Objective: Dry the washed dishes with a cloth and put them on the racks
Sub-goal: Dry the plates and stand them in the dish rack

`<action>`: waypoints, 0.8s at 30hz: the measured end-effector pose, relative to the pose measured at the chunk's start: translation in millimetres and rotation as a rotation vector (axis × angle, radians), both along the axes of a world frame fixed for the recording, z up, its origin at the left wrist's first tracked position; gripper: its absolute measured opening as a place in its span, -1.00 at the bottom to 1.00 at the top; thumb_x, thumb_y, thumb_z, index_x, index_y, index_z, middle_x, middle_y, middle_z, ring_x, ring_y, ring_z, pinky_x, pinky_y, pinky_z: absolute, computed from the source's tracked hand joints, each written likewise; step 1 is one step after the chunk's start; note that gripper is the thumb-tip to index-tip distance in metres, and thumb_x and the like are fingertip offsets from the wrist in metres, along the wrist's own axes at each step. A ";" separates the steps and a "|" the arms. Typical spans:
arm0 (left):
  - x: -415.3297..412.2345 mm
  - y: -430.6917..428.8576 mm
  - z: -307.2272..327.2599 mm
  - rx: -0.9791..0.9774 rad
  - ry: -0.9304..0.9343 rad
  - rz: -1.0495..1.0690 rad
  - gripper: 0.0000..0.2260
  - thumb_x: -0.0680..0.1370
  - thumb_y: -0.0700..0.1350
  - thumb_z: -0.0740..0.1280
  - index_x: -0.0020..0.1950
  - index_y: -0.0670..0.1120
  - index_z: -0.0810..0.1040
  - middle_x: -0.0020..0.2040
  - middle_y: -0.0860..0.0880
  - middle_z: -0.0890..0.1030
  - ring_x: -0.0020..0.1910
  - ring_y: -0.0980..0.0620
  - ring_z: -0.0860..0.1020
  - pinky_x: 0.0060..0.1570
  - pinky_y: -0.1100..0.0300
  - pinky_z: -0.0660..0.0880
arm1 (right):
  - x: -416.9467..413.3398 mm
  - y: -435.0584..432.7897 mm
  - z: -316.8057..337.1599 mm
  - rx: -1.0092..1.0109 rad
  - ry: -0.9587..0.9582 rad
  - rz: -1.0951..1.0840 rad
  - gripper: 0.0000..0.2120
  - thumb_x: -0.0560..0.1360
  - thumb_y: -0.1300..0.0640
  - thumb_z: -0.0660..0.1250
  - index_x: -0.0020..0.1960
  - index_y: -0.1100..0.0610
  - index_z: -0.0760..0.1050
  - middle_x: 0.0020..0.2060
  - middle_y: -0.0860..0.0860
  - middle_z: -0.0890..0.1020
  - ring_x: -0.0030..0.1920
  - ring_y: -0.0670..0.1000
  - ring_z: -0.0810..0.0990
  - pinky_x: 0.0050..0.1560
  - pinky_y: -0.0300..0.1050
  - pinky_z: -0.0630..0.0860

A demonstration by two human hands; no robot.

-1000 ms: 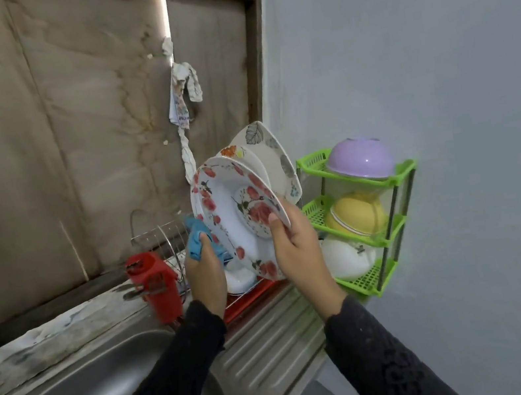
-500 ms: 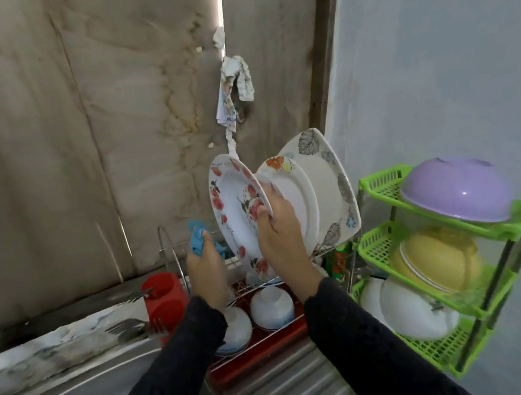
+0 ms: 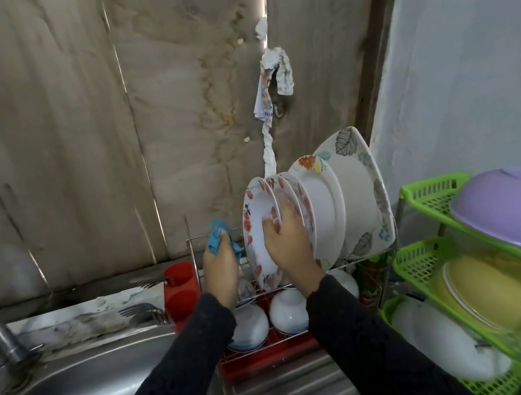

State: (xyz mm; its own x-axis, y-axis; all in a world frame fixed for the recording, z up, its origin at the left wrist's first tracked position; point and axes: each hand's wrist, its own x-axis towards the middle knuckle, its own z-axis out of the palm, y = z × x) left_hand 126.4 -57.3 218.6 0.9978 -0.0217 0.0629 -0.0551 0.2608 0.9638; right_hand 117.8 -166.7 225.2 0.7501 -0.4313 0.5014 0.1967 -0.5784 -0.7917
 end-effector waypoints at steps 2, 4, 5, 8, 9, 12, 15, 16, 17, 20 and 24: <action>-2.1 -1.8 1.0 -0.014 0.017 0.012 -0.81 0.68 0.00 0.16 0.14 -0.04 0.51 0.03 -0.09 0.60 0.07 -0.08 0.57 0.15 0.00 0.49 | -4.5 -0.4 1.3 -0.018 -0.017 0.026 -0.27 0.52 -0.18 0.05 0.63 0.05 0.08 0.48 0.13 0.39 0.25 0.21 0.53 0.34 0.27 0.45; -6.9 -1.2 1.9 -0.014 0.029 0.022 -0.74 0.67 0.03 0.18 0.23 -0.09 0.50 0.06 -0.10 0.60 0.10 -0.10 0.57 0.20 -0.04 0.49 | -13.1 1.5 2.8 -0.094 -0.013 0.025 -0.32 0.58 -0.16 0.07 0.63 0.04 0.05 0.55 0.06 0.30 0.36 0.26 0.48 0.37 0.27 0.43; -8.9 -0.3 1.8 -0.016 0.027 0.021 -0.72 0.67 0.03 0.18 0.25 -0.10 0.50 0.07 -0.11 0.61 0.11 -0.11 0.57 0.23 -0.06 0.49 | -18.7 2.8 4.1 -0.129 -0.023 0.025 -0.37 0.62 -0.10 0.11 0.63 0.06 0.06 0.56 0.07 0.28 0.46 0.23 0.39 0.45 0.22 0.37; -19.5 2.8 3.6 -0.026 -0.002 0.022 -0.72 0.67 0.02 0.18 0.25 -0.11 0.50 0.06 -0.11 0.60 0.06 -0.06 0.56 0.22 -0.04 0.48 | -33.0 0.8 3.7 -0.230 -0.072 0.016 -0.43 0.67 0.10 0.20 0.62 0.16 0.12 0.61 0.07 0.17 0.61 0.01 0.09 0.60 -0.02 0.10; -25.3 3.5 5.1 -0.019 -0.013 0.026 -0.72 0.68 0.01 0.17 0.27 -0.12 0.49 0.05 -0.09 0.60 0.04 -0.03 0.56 0.19 0.00 0.48 | -41.0 1.0 3.4 -0.256 -0.060 0.023 -0.43 0.67 0.10 0.19 0.63 0.13 0.11 0.61 0.05 0.15 0.61 -0.01 0.06 0.61 -0.05 0.07; -43.5 7.5 9.4 -0.014 -0.056 0.011 -0.74 0.68 -0.02 0.16 0.29 -0.10 0.46 0.05 -0.05 0.59 0.03 0.03 0.56 0.06 0.17 0.50 | -59.9 0.1 -3.9 -0.295 -0.004 0.060 -0.45 0.67 0.06 0.19 0.61 0.11 0.14 0.59 0.07 0.21 0.60 0.07 0.11 0.59 0.04 0.12; -66.7 14.8 8.4 -0.033 -0.083 0.014 -0.78 0.68 -0.04 0.15 0.28 -0.04 0.45 0.06 0.00 0.59 0.01 0.09 0.57 -0.06 0.25 0.51 | -83.2 1.4 -13.7 -0.339 0.016 0.049 -0.49 0.67 0.05 0.19 0.57 0.17 0.24 0.51 0.12 0.34 0.55 0.13 0.22 0.54 0.13 0.22; -76.6 19.0 6.1 -0.028 -0.085 0.030 -0.78 0.68 -0.03 0.16 0.28 -0.02 0.46 0.07 0.01 0.59 0.03 0.08 0.57 -0.03 0.22 0.52 | -92.9 3.5 -18.3 -0.347 0.009 0.044 -0.51 0.66 0.06 0.21 0.55 0.18 0.28 0.48 0.12 0.39 0.52 0.13 0.27 0.52 0.12 0.25; -82.8 22.3 3.9 -0.022 -0.083 0.044 -0.80 0.67 -0.01 0.17 0.25 0.01 0.48 0.09 0.00 0.60 0.06 0.04 0.58 0.03 0.16 0.53 | -100.6 5.3 -22.6 -0.348 -0.004 0.035 -0.53 0.65 0.07 0.22 0.52 0.19 0.32 0.44 0.12 0.43 0.49 0.12 0.33 0.50 0.10 0.29; -101.7 34.4 -6.6 -0.026 -0.049 0.083 -0.86 0.66 0.02 0.20 0.15 0.08 0.52 0.11 -0.05 0.62 0.14 -0.10 0.59 0.20 -0.09 0.53 | -120.2 9.8 -39.2 -0.362 -0.040 0.020 -0.60 0.64 0.09 0.25 0.44 0.22 0.41 0.34 0.12 0.52 0.38 0.11 0.43 0.42 0.07 0.39; -136.9 59.1 -28.4 -0.018 0.006 0.063 -0.82 0.66 0.00 0.18 0.16 0.01 0.52 0.12 -0.12 0.63 0.13 -0.16 0.60 0.20 -0.12 0.53 | -142.2 23.1 -68.4 -0.333 0.024 0.079 -0.63 0.63 0.10 0.24 0.41 0.19 0.42 0.31 0.09 0.53 0.34 0.07 0.45 0.39 -0.01 0.37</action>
State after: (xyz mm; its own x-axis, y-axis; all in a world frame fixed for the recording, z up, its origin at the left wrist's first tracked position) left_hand -10.5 1.8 190.2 0.9975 0.0426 0.0563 -0.0659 0.2745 0.9593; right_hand -24.4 -143.6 156.9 0.7882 -0.1867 0.5865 0.2347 -0.7897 -0.5668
